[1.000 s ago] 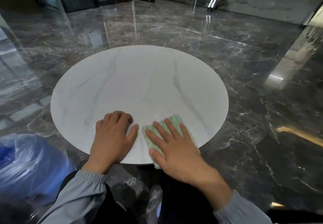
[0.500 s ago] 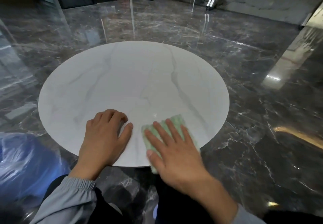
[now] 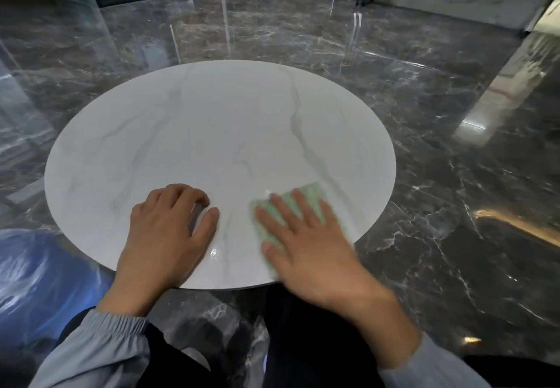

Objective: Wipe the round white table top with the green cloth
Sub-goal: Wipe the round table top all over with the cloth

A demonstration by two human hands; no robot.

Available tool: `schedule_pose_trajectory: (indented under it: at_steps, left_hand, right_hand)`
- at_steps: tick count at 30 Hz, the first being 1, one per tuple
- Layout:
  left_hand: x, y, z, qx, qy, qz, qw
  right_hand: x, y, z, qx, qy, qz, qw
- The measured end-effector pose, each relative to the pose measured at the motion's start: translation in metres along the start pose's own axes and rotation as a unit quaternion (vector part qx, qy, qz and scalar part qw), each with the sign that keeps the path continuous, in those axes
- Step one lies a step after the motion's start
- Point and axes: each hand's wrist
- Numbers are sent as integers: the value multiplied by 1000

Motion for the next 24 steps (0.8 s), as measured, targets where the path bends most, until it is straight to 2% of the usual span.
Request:
schedule_pose_trajectory:
  at_steps: [2, 4, 6, 9, 12, 14, 17, 19, 21, 24]
  left_hand:
    - [0, 0, 0, 2, -1, 0, 1000]
    - [0, -1, 2, 1, -3, -2, 1000]
    - [-1, 0, 2, -2, -1, -3, 1000]
    - [-2, 0, 2, 2, -5, -4, 1000]
    - [-2, 0, 1, 4, -9, -5, 1000]
    - [-2, -1, 1, 1, -7, -2, 1000]
    - [-1, 0, 1, 4, -2, -2, 1000]
    - [-1, 1, 0, 3, -4, -4, 1000]
    - [-1, 1, 0, -2, -5, -5, 1000]
    - [-1, 2, -1, -5, -5, -7, 1000]
  right_hand:
    - [-8, 17, -5, 22, 23, 67, 997]
    - [-5, 0, 1, 33, 19, 78, 996]
    - [3, -36, 8, 23, -13, 25, 999]
    - [14, -87, 25, 41, -35, -98, 994]
    - [17, -80, 25, 52, -27, -145, 988]
    - [14, -44, 15, 13, -8, -88, 996]
    - [-8, 5, 3, 1, 21, 55, 998]
    - [-11, -2, 8, 24, 36, 81, 996]
    - [5, -38, 16, 7, 9, 51, 999]
    - [40, -111, 42, 21, -5, -92, 996]
Point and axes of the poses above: each hand's wrist, its own x-axis towards the middle knuckle, its own z-axis out of the back of the hand, y = z × x, and after that the axes turned 7 degrees about x, right-handed
